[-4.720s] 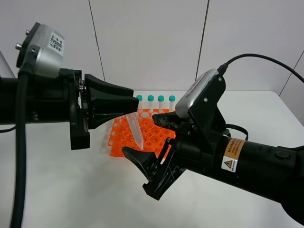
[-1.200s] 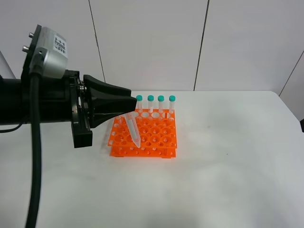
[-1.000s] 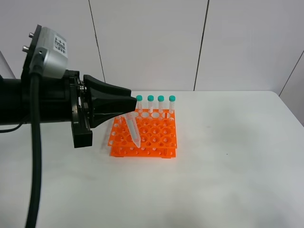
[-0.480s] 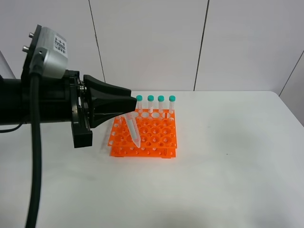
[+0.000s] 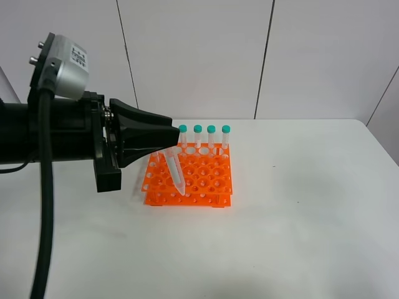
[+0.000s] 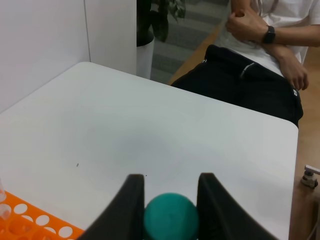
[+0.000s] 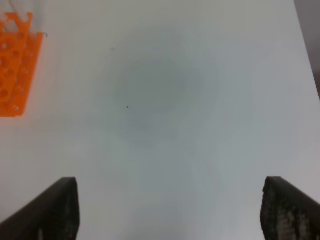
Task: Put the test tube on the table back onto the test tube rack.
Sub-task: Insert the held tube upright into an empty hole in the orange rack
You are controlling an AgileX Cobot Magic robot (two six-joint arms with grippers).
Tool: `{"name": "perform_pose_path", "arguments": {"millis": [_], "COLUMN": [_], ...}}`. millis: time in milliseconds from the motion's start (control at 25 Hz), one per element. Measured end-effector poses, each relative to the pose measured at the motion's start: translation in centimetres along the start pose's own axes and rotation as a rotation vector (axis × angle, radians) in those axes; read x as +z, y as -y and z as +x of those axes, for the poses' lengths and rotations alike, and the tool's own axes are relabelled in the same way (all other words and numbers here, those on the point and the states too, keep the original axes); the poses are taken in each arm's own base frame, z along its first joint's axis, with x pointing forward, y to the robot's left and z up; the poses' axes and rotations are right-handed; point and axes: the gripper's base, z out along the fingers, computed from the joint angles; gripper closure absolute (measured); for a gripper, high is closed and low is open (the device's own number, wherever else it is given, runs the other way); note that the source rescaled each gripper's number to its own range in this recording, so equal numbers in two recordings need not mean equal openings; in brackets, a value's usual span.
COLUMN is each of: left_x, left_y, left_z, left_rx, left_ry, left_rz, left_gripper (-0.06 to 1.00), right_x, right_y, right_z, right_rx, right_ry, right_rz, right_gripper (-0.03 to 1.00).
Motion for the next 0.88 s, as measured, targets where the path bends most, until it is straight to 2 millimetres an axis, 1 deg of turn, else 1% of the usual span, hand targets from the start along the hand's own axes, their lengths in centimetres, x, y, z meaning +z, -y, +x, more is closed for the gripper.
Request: {"name": "perform_pose_path", "arguments": {"millis": [160, 400, 520, 680, 880], "left_x": [0.0, 0.0, 0.0, 0.0, 0.0], "left_y": [0.0, 0.0, 0.0, 0.0, 0.0], "left_z": [0.0, 0.0, 0.0, 0.0, 0.0], "left_rx": [0.000, 0.000, 0.000, 0.000, 0.000], "left_ry": [0.000, 0.000, 0.000, 0.000, 0.000], "left_rz": [0.000, 0.000, 0.000, 0.000, 0.000], "left_gripper": [0.94, 0.94, 0.94, 0.94, 0.94], "right_x": [-1.7, -4.7, -5.8, -6.1, -5.8], "right_y": [0.1, 0.3, 0.3, 0.3, 0.3], "right_z": [1.1, 3.7, 4.8, 5.3, 5.3], "right_rx": [0.006, 0.016, 0.020, 0.023, 0.022], "right_ry": [0.089, 0.257, 0.323, 0.347, 0.335], "right_rz": [0.000, 0.001, 0.002, -0.006, 0.000], "right_gripper": [0.09, 0.09, 0.09, 0.09, 0.09]}}
